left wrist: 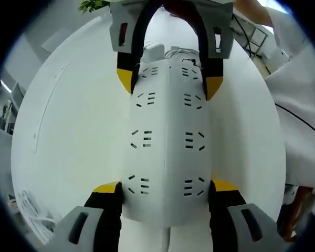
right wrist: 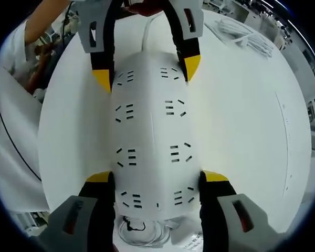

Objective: Straighten the power strip on the desk, plug the charger into it

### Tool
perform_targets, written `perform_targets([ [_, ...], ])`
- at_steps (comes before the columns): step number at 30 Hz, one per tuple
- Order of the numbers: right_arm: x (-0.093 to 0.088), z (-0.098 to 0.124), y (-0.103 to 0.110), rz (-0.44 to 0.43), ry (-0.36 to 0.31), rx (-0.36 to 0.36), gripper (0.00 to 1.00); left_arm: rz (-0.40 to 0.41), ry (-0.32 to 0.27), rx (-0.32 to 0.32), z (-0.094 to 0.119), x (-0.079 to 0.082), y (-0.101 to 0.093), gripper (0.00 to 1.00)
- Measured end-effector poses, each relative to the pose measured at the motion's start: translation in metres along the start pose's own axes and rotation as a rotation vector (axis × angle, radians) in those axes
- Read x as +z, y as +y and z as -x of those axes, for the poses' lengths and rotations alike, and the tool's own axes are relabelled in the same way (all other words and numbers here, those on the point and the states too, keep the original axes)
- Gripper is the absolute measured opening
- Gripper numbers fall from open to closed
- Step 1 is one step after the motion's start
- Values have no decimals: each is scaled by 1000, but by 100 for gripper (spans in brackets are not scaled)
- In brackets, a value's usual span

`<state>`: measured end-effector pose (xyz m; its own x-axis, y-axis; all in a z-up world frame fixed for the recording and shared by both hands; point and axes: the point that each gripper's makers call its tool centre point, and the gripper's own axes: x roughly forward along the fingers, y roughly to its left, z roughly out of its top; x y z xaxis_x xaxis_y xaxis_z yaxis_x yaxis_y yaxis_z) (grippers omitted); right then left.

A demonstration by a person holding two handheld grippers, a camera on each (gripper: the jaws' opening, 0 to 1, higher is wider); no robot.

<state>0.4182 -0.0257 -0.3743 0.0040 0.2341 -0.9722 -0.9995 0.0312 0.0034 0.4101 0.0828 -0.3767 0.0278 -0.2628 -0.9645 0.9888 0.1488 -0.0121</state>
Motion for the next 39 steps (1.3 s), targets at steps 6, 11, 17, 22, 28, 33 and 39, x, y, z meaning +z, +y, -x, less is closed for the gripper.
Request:
perform_targets([
  [6,-1,0,9,-17,3,-9,64,-13,-2,-3,0,-1,1,68],
  [11,-1,0,14,-34,7,-15,64,-23,-1,-6,0,-1,0,68],
  [17,-1,-1,13,-45,14,-19,64,-28,-4,-6,0,-1,-1,68],
  [22,17,20,4,-121,-173,45,60,-29,-8,-7,0,-1,-2,68],
  [28,-6,114,-34,-239,-544,-133,64,-29,-23,-7,1,-5,2,68],
  [33,-51,112,-58,-371,-778,-395,61,-29,-34,-7,1,-3,2,68],
  [39,-71,70,-55,-475,-911,-468,56,-20,-51,-6,1,-3,3,68],
])
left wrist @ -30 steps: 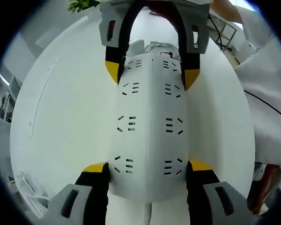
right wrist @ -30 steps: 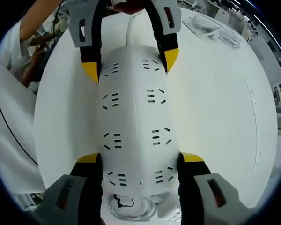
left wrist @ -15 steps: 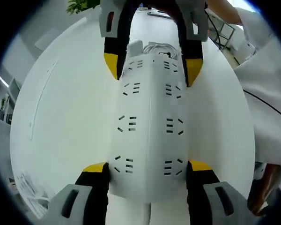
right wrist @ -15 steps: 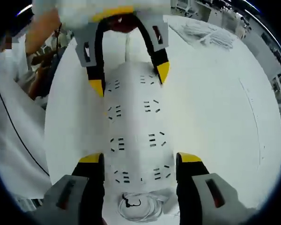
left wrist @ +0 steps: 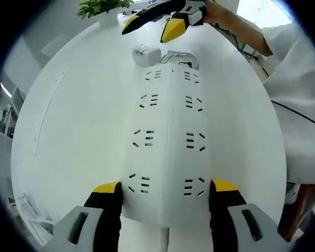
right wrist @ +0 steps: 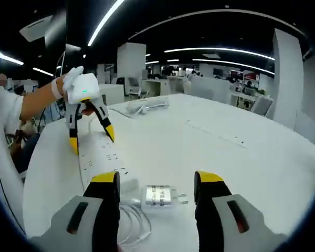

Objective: Straighten the power strip on the desk, plug the charger into it

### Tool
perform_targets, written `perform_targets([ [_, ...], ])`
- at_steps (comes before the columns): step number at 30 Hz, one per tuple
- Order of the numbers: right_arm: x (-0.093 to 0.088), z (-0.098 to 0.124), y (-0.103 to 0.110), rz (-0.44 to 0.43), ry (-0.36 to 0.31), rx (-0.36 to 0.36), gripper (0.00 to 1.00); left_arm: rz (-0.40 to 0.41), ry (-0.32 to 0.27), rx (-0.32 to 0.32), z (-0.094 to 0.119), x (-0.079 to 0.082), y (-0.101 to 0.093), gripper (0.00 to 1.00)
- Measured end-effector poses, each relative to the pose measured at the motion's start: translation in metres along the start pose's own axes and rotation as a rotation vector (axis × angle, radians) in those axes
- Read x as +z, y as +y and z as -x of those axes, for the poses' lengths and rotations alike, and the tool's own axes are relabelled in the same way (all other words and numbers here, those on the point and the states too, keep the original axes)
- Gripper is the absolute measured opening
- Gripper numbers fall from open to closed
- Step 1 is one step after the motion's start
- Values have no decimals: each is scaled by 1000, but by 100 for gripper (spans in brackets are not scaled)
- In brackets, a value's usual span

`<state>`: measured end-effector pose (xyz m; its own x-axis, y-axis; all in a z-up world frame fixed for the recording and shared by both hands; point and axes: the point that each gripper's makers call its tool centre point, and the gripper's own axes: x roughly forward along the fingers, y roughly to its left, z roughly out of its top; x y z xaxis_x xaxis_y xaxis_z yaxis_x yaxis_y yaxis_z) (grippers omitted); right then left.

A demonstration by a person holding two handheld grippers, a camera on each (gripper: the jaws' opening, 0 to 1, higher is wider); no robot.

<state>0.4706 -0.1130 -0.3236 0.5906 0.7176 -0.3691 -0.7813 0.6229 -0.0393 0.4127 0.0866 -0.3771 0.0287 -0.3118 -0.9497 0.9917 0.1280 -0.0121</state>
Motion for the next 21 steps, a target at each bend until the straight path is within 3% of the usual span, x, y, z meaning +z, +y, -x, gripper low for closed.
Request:
perform_targets([
  [4,-5,-13,-3,64,-9,-25,55,3,5,0,0,-1,1,68],
  [7,-8,-16,-6,49,11,-51,51,4,8,1,0,0,0,68],
  [11,-9,-19,-3,69,6,-33,46,9,13,3,0,2,-2,68],
  [12,-9,-20,5,55,-6,18,45,10,14,3,0,2,-2,68],
  [17,-15,-15,-2,82,2,-2,37,17,15,6,0,5,-5,69],
  [21,-17,-7,4,60,-13,29,37,21,19,7,0,5,-5,69],
])
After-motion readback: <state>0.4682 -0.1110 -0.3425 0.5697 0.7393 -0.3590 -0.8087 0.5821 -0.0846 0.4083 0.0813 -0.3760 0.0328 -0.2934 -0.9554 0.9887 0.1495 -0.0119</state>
